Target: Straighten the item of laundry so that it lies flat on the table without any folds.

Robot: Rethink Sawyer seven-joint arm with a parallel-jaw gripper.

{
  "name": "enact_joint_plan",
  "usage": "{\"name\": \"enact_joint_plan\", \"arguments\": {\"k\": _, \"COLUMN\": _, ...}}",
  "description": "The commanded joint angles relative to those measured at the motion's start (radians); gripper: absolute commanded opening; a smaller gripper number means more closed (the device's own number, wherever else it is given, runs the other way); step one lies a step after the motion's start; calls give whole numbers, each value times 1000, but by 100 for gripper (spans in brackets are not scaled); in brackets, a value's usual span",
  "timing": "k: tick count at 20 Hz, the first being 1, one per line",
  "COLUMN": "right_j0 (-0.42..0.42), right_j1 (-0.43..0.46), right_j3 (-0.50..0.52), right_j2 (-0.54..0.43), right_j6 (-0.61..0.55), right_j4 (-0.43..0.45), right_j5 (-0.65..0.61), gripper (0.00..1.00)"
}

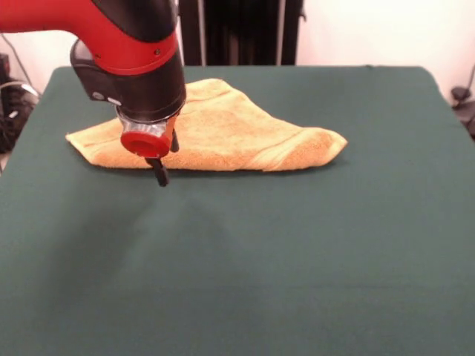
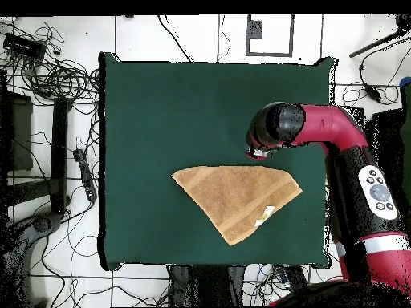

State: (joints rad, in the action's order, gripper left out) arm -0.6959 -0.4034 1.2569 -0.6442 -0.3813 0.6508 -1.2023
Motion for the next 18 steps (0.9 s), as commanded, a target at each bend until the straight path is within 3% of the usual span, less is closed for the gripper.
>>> {"name": "enact_joint_plan", "arguments": {"k": 1, "right_j0": 11, "right_j1": 125, "right_j3": -128, "right_j2": -62, "right_j6": 359, "right_j4": 15, "right_j5": -136, "gripper": 100}}
{"name": "enact_joint_plan", "arguments": {"k": 11, "right_j0": 36, "right_j1": 145, "right_j3": -183, "right_j2": -44, "right_j6": 327, "right_j4": 26, "right_j5": -144, "gripper": 100}}
{"name": "enact_joint_plan", "arguments": {"k": 18, "right_j0": -14, "right_j1": 103, "right_j3": -133, "right_j2": -33, "right_j6": 339, "right_j4": 7, "right_j5": -156, "gripper": 100}}
